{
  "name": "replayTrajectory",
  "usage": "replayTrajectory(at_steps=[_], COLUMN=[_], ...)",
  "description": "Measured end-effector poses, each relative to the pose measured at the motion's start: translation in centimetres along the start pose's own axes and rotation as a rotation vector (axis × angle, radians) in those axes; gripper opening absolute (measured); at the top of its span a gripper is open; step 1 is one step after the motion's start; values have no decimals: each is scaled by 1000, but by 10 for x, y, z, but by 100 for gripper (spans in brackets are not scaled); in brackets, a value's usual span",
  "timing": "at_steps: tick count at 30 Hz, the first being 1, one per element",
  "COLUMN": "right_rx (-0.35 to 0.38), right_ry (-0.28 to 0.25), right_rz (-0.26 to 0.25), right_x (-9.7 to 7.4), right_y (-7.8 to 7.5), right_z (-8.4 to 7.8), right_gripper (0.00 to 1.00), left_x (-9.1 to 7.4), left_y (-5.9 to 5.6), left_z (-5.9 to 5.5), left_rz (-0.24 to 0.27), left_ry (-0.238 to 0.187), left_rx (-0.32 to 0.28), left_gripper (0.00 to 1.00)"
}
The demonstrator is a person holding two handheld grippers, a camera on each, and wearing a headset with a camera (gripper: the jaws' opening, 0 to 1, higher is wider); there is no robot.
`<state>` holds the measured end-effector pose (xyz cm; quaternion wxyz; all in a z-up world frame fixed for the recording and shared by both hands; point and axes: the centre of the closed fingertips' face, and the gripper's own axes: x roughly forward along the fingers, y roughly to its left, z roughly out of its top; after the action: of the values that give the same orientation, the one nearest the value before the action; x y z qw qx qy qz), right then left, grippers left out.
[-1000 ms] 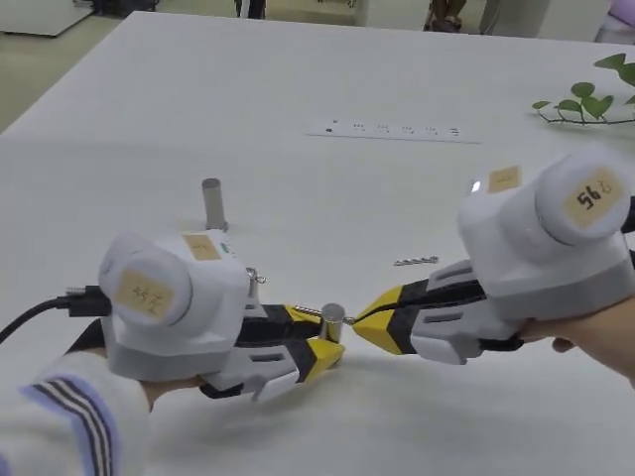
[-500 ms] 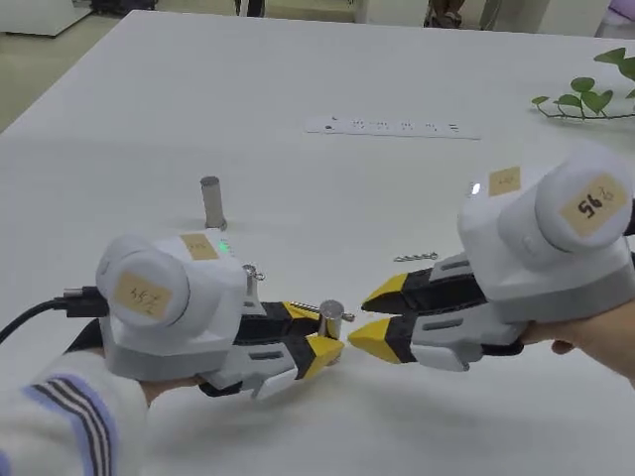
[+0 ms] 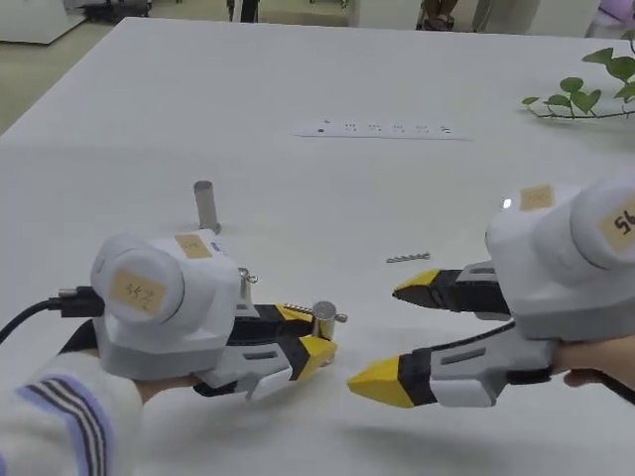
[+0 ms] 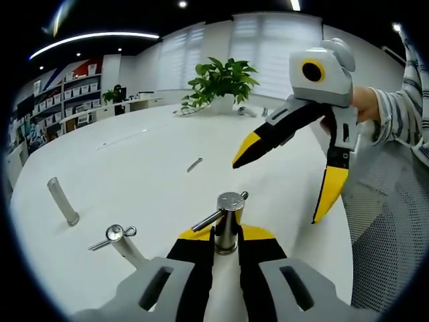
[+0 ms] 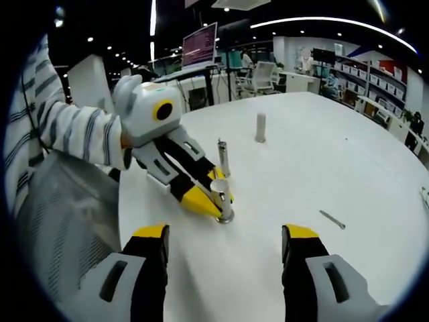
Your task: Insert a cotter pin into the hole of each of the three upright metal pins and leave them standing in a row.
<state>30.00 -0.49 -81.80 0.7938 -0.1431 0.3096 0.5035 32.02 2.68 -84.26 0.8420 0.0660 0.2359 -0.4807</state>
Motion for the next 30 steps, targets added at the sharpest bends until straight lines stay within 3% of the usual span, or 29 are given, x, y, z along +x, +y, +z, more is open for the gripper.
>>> replayTrajectory(at_steps=[6,12,18,24,30], right_rx=[19,37,41,51,68], right_ry=[25,17,12,-4,-18], right_rz=[-40,-26,-7,-24,-28], right_x=[-9,-14,-19,-25,-28], right_y=[-2,5,12,8,8], right_z=[-8,-10,-13,-13,-13], right_gripper=[92,99,100,100,100], left_x=[0,-1,-1,-1,-2], left_y=[-1,-1,0,1,4], left_z=[0,0,0,0,3], left_rz=[5,14,27,45,81], left_ry=[21,28,42,55,43], left_rx=[19,32,43,38,20], left_gripper=[11,11,11,11,10])
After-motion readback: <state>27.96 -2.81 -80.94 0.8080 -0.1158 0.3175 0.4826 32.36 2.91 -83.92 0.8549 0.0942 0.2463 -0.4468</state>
